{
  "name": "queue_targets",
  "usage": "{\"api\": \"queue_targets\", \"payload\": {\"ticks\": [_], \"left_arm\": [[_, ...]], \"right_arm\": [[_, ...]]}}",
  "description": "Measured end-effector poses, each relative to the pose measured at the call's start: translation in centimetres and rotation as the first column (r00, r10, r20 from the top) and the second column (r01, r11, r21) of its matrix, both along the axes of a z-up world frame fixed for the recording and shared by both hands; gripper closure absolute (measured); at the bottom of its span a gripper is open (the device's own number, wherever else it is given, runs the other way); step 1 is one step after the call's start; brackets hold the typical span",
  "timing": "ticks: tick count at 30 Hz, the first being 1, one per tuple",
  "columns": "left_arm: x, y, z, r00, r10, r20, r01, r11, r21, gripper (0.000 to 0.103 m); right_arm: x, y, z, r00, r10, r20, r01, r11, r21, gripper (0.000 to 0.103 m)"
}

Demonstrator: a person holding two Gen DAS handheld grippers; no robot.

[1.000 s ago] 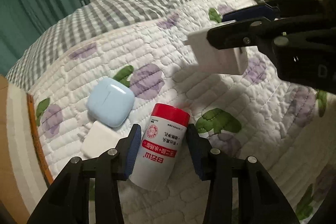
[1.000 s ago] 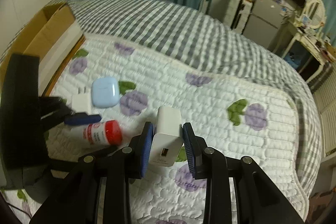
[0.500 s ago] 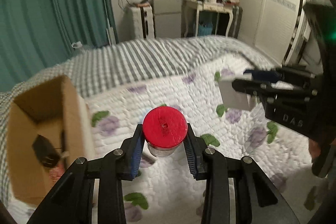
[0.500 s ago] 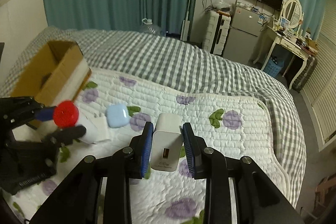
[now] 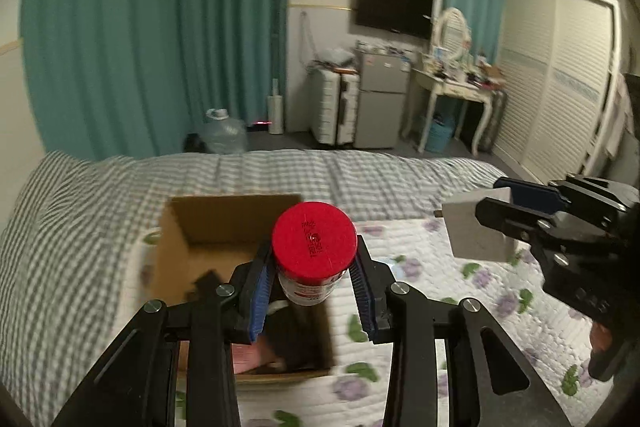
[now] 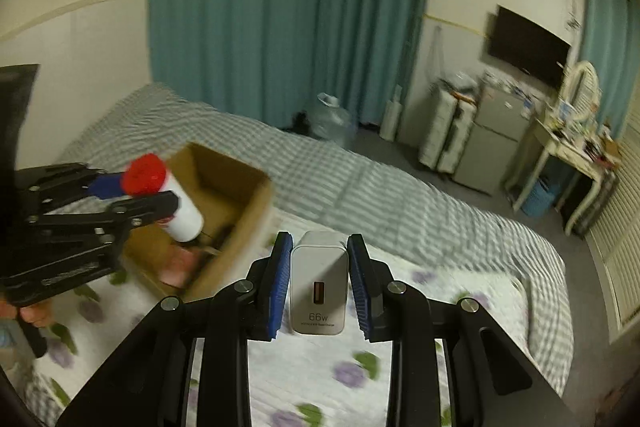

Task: Organize rigid objects
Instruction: 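Carry the pill bottle and white charger over the cardboard box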

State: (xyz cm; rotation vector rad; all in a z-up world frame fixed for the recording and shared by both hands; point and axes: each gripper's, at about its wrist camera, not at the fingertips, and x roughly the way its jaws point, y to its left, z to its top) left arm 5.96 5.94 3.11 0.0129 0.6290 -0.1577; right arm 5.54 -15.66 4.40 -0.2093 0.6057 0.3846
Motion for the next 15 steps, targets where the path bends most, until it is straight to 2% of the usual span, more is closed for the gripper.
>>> {"api": "queue_targets", "payload": {"ticks": [7,11,15], "left_arm": [[1.9,5.2,-3.2,0.996,0.08,-0.048,-0.082,0.996,-0.026,0.066],[3.3,6.9,-5.9,0.992,0.092,-0.089,-0.094,0.995,-0.022,0.066],[4.8,7.9,-8.2,0.989,0.09,-0.121,-0.094,0.995,-0.023,0.066]], "right_arm": [[1.2,8.9,-0.1,0.992,0.129,0.011,-0.129,0.992,0.006,0.075],[3.7,12.8,-2.5,0.987,0.157,-0.029,-0.157,0.988,0.003,0.075],[6.5,14.7,-5.4,0.986,0.155,-0.068,-0.156,0.988,-0.009,0.075]]}}
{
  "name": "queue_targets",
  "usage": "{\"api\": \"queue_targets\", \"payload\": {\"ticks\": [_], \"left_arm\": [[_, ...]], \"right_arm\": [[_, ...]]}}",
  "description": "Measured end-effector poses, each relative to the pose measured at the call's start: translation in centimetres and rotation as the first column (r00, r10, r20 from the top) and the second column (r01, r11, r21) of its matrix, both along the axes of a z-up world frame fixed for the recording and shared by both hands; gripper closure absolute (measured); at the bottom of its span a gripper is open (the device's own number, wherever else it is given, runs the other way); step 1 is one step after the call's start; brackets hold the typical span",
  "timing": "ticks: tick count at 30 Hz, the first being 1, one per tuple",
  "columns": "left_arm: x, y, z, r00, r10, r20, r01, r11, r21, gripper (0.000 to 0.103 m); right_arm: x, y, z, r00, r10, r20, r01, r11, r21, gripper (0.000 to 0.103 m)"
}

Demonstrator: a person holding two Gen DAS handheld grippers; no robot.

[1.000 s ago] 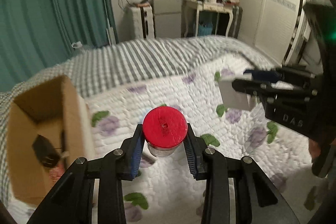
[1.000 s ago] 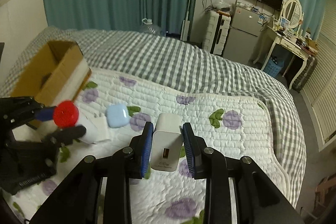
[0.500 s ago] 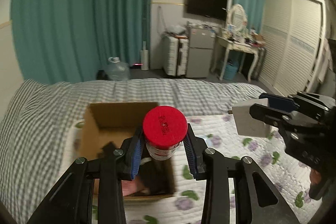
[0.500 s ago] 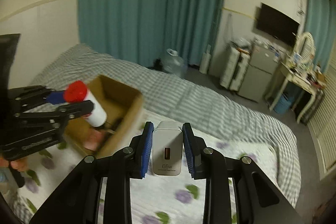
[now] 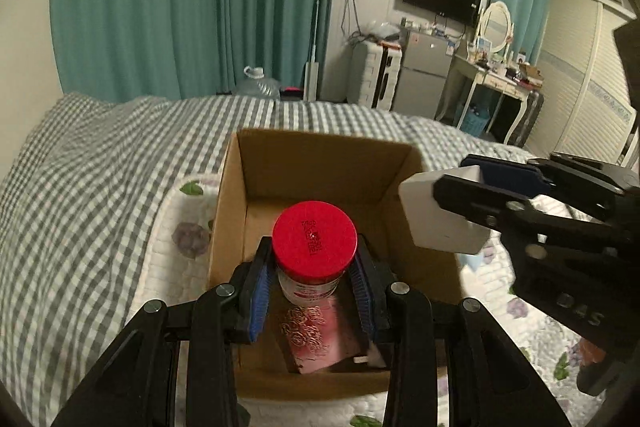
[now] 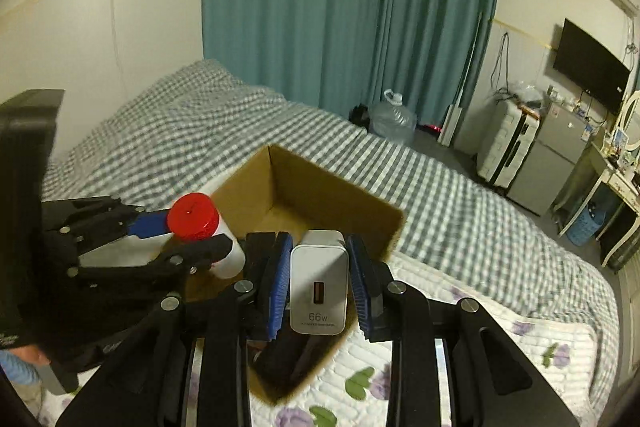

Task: Organize rigid objects
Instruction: 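Carry the pill bottle and white charger over the cardboard box, then lower both held items into the box and open both grippers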

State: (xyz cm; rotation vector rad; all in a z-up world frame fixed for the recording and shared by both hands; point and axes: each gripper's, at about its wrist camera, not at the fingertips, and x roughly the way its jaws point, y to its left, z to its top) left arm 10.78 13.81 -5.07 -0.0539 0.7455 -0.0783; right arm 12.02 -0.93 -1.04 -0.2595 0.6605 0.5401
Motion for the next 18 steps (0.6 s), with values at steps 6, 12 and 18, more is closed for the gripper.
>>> {"api": "queue_targets", "payload": {"ticks": [6,12,18], "left_arm": [[2.0,0.4,-1.9,0.999,-0.003,-0.045,0.003,1.0,-0.001,0.066],[2.8,-0.4,-3.0,0.997,-0.004,-0.074,0.008,0.999,0.05,0.065],[1.6,-1.4,-2.3,0.999,0.002,-0.052,0.002,0.997,0.079,0.049]], "right_arm": [[4.1,1.5,-3.6,0.999,-0.017,-0.034,0.016,1.0,-0.024,0.075],[6.3,1.9,-5.3,0.999,-0.02,-0.037,0.019,0.999,-0.038,0.075],[6.0,0.0,-4.9,0.998,-0.036,-0.049,0.037,0.999,0.014,0.067]]}}
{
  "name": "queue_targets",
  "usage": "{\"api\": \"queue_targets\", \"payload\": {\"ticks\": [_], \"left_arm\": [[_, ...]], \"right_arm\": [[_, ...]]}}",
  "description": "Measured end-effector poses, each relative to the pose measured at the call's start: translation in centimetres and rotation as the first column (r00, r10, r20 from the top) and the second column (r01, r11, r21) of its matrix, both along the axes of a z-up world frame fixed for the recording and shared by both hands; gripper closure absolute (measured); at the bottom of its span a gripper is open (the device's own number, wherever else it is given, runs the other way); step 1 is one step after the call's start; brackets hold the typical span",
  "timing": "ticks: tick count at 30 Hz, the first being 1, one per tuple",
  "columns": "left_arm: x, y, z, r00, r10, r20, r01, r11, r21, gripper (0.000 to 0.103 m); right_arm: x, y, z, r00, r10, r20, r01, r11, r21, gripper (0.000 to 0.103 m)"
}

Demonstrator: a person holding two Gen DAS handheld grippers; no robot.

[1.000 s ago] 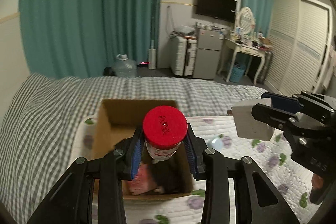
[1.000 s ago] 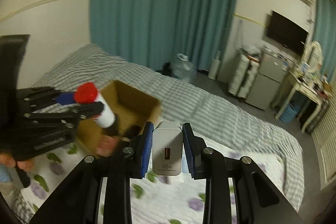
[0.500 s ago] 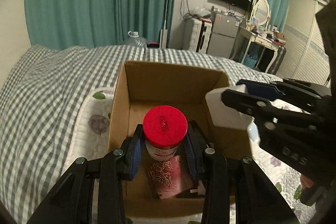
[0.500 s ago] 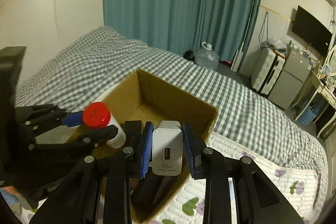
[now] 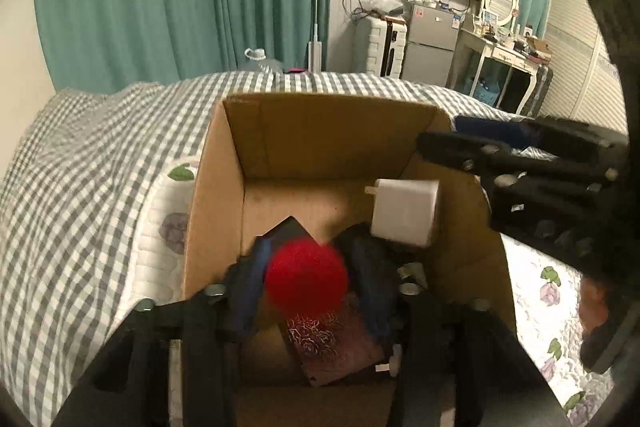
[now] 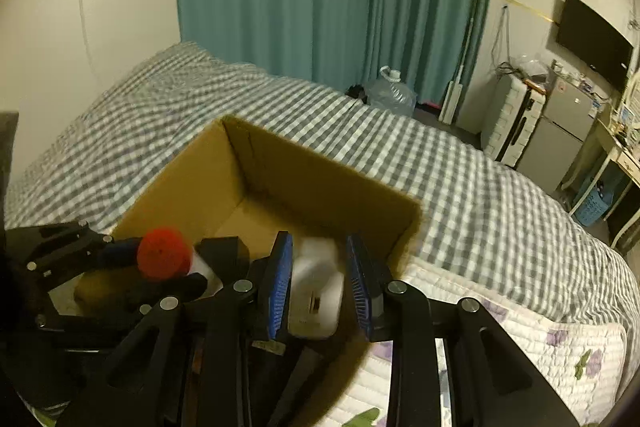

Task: Organize rigid objects
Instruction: 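Lower both held items into the box and open both grippers, then grasp a white charger with the left gripper while the right grasps the light blue earbud case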

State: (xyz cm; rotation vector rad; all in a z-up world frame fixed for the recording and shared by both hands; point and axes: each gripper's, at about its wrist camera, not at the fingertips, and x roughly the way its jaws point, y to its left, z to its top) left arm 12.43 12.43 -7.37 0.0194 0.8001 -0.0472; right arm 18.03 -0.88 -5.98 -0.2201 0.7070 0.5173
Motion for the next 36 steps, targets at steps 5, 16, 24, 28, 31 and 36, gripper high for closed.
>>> {"api": "queue_targets", "payload": {"ticks": [5,16,24,28,31,36], "left_arm": [[-1.1,-1.7,2.0,0.999,0.048,0.016,-0.049,0.999,0.024,0.041],[-2.3,-11.7,5.2,0.998,0.021,0.057,-0.021,1.0,-0.003,0.033],[-0.7,-18.8,1.0,0.999,0.023,-0.04,-0.022,0.999,0.03,0.033],[0.5,-20.9,-2.8,0.994,0.023,-0.106,-0.02,0.999,0.03,0.033],[1.7,-21.8,-6.0,0.985,0.045,-0.164,-0.038,0.998,0.047,0.033],[3.0,-22.4,-10.0,0.973,0.076,-0.217,-0.061,0.995,0.076,0.033]], "right_arm": [[-1.3,-4.2,3.5,0.997,-0.046,0.063,0.043,0.997,0.056,0.03],[-4.5,-16.2,6.8,0.973,-0.144,0.181,0.148,0.989,-0.01,0.0],[-3.8,-23.6,1.8,0.973,-0.184,0.137,0.194,0.979,-0.063,0.0],[-2.5,-25.8,-1.7,0.98,-0.183,0.082,0.19,0.979,-0.074,0.0],[-1.7,-26.6,-3.6,0.982,-0.183,0.042,0.187,0.978,-0.095,0.0],[-0.2,-27.5,-6.3,0.985,-0.168,-0.035,0.163,0.981,-0.105,0.0]]}}
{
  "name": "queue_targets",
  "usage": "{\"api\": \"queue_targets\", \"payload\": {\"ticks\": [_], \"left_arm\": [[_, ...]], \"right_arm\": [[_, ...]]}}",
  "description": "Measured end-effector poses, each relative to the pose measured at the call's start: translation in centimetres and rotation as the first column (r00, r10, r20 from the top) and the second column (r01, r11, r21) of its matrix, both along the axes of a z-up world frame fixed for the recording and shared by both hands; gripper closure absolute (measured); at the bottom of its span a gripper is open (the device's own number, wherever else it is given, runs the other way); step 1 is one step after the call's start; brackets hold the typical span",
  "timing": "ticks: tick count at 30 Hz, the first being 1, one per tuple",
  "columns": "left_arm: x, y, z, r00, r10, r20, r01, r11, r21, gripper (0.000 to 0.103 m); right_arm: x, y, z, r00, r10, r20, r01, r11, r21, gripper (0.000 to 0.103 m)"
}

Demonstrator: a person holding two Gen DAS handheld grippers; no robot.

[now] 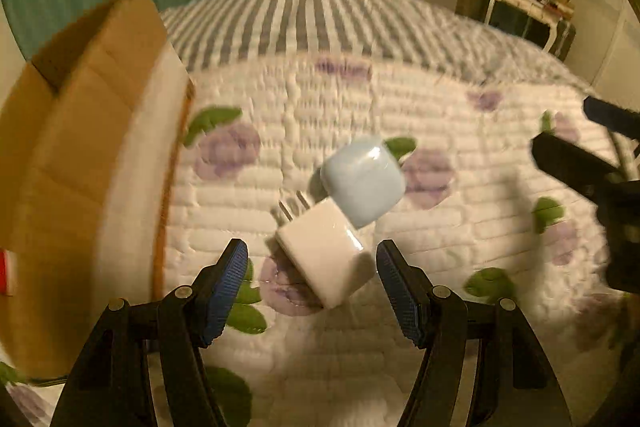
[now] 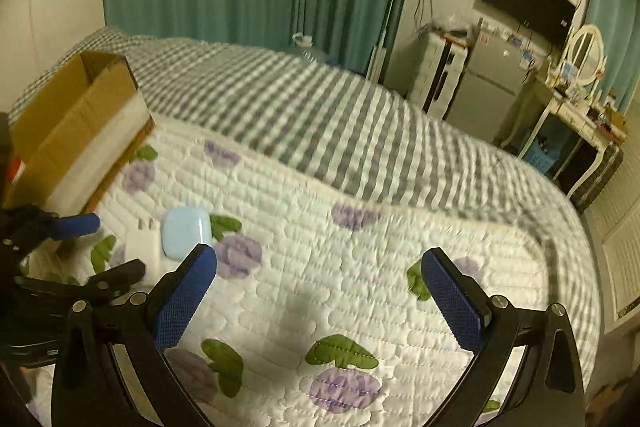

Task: Organize rigid objects
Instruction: 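Grasp a white charger with the left gripper while the right grasps the light blue earbud case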

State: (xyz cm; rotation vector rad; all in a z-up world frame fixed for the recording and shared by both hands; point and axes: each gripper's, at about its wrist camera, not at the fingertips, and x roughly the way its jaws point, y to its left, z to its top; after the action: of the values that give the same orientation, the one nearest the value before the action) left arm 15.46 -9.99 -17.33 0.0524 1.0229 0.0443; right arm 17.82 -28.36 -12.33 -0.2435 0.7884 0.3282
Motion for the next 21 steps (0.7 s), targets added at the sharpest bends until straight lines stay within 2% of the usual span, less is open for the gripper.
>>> {"api": "queue_targets", "payload": {"ticks": [3,5,7,9,11,12,18,21], "left_arm": [[0.6,-0.2,-1.1,1.0,-0.008,-0.008,0.008,1.0,-0.025,0.033],[1.0,-0.8,-2.3,1.0,-0.016,-0.021,0.016,0.999,0.029,0.032],[0.5,-1.1,-2.4,0.999,-0.03,0.021,0.029,0.998,0.047,0.032],[0.3,-0.8,-2.3,0.999,-0.036,0.033,0.035,0.999,0.031,0.032],[0.0,-0.4,-1.8,0.997,-0.058,0.049,0.058,0.998,0.005,0.039],[-0.4,-0.1,-1.5,0.996,-0.065,0.056,0.064,0.998,0.006,0.039],[-3.1,1.9,1.6,0.986,0.033,0.163,-0.041,0.998,0.043,0.039],[-4.0,3.4,2.1,0.977,0.109,0.183,-0.114,0.993,0.017,0.039]], "right_arm": [[0.4,-0.1,-0.9,0.999,0.012,-0.039,-0.011,1.0,0.009,0.0],[0.6,0.1,-1.2,0.999,0.023,-0.046,-0.023,1.0,0.01,0.0],[0.6,0.4,-1.3,0.998,0.035,-0.047,-0.035,0.999,0.004,0.0],[0.5,0.8,-1.5,0.998,0.042,-0.046,-0.042,0.999,-0.001,0.0],[0.6,1.1,-1.6,0.998,0.049,-0.05,-0.049,0.999,-0.003,0.0],[0.6,1.2,-1.7,0.997,0.052,-0.054,-0.052,0.999,-0.005,0.0],[0.6,2.5,-1.9,0.993,0.108,-0.048,-0.108,0.994,0.012,0.0],[0.3,3.7,-2.0,0.982,0.186,-0.037,-0.184,0.982,0.046,0.001]]}}
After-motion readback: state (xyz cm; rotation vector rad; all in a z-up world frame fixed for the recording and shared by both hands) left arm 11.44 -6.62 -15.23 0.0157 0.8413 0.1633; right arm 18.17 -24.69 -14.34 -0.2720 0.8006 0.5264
